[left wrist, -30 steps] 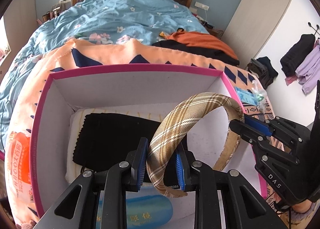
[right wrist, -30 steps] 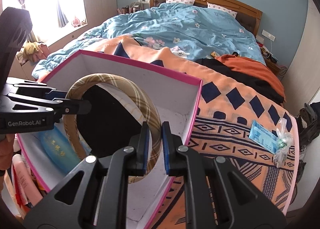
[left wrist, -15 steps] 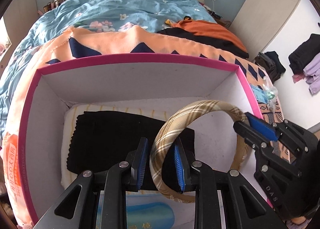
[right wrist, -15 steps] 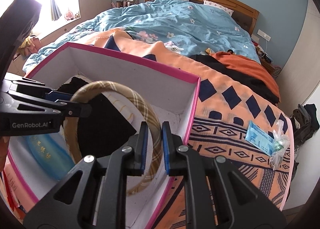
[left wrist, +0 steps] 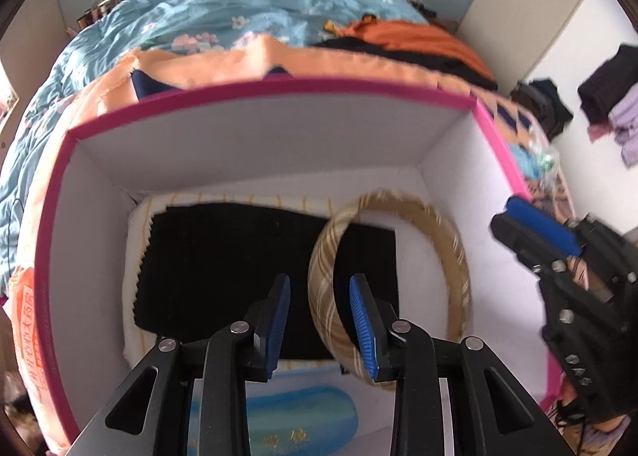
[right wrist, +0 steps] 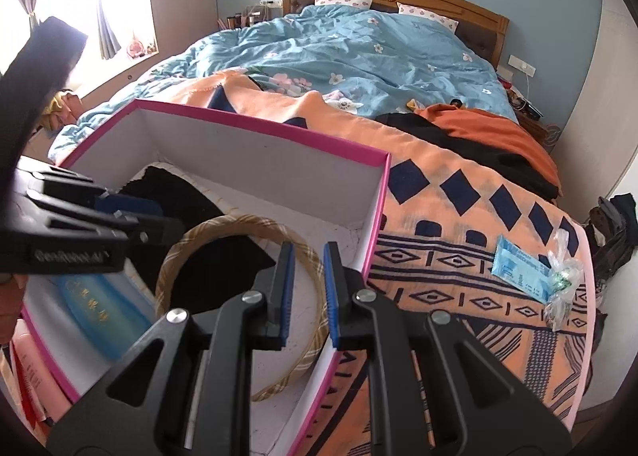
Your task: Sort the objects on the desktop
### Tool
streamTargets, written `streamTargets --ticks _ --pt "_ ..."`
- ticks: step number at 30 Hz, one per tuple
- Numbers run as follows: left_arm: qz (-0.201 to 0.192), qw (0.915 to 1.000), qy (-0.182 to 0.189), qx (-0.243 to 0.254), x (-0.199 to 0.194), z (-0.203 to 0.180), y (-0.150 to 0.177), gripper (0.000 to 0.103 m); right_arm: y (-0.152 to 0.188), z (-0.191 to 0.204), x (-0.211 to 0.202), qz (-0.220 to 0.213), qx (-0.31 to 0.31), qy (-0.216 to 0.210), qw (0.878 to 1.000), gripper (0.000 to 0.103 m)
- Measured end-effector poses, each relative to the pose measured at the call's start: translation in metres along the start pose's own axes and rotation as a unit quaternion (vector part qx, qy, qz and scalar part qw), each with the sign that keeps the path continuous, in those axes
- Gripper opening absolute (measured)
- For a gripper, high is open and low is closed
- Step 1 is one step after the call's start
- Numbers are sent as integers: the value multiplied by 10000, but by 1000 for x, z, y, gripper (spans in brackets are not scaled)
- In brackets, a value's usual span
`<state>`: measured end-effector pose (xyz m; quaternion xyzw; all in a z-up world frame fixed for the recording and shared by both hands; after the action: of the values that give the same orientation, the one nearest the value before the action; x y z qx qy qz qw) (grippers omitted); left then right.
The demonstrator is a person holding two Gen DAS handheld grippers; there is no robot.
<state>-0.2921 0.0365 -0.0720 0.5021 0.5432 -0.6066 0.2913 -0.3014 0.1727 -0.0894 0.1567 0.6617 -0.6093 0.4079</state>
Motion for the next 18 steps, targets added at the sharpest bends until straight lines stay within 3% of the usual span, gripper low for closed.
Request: streamTargets --ticks 3,9,11,18 --pt "402 9992 -69 18 14 -3 5 32 4 1 -6 -36 1 -98 9999 21" --pt "816 9963 37 -252 32 -2 0 29 10 -1 -15 -102 35 -217 9997 23" --pt "933 9950 7 -366 39 -1 -2 17 12 -3 -16 -110 51 -263 9996 23" --pt "624 9911 184 -1162 34 13 -7 14 20 -4 -25 -211 70 -420 9989 24"
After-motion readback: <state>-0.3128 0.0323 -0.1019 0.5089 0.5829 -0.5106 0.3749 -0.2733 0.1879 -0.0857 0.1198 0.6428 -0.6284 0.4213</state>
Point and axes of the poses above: each gripper's, at about its wrist camera, not at the fingertips, and x roughly the way its jaws point, z to its left, y to its underside, the point moved 5 cm from there along x, roughly the way its jaws point, and after that the axes turned 9 degrees about x, right-handed, at the moved point
